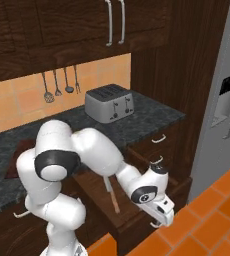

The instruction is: Pick up the knife from the drawer and place it on the cutting board. Then place the meat from the plate to the cutting board.

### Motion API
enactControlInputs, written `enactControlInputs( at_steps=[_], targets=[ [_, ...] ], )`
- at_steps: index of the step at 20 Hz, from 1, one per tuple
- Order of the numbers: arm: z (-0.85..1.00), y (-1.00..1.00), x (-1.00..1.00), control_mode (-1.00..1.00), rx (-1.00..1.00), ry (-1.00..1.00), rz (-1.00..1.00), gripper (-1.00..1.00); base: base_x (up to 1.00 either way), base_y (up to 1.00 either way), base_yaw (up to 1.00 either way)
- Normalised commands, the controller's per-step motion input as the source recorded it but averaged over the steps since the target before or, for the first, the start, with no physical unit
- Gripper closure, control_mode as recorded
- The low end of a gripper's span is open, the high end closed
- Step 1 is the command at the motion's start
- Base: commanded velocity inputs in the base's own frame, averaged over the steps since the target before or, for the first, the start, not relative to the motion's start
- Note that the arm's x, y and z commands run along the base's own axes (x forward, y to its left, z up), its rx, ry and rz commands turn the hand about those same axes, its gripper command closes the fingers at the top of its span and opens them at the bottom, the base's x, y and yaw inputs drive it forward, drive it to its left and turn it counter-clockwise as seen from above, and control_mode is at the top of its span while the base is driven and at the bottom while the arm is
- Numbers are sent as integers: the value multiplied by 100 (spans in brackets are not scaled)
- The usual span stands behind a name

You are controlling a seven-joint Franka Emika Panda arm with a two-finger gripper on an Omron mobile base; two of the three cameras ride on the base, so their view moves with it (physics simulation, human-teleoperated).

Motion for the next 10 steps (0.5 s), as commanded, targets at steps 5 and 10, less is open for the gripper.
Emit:
enactControlInputs(
  at_steps=[5, 10],
  targets=[
    [95, -22, -17, -100, 15, 1, -1, -100, 0, 0, 0],
    [72, 23, 0, -100, 25, 1, 16, -100, 0, 0, 0]
  ],
)
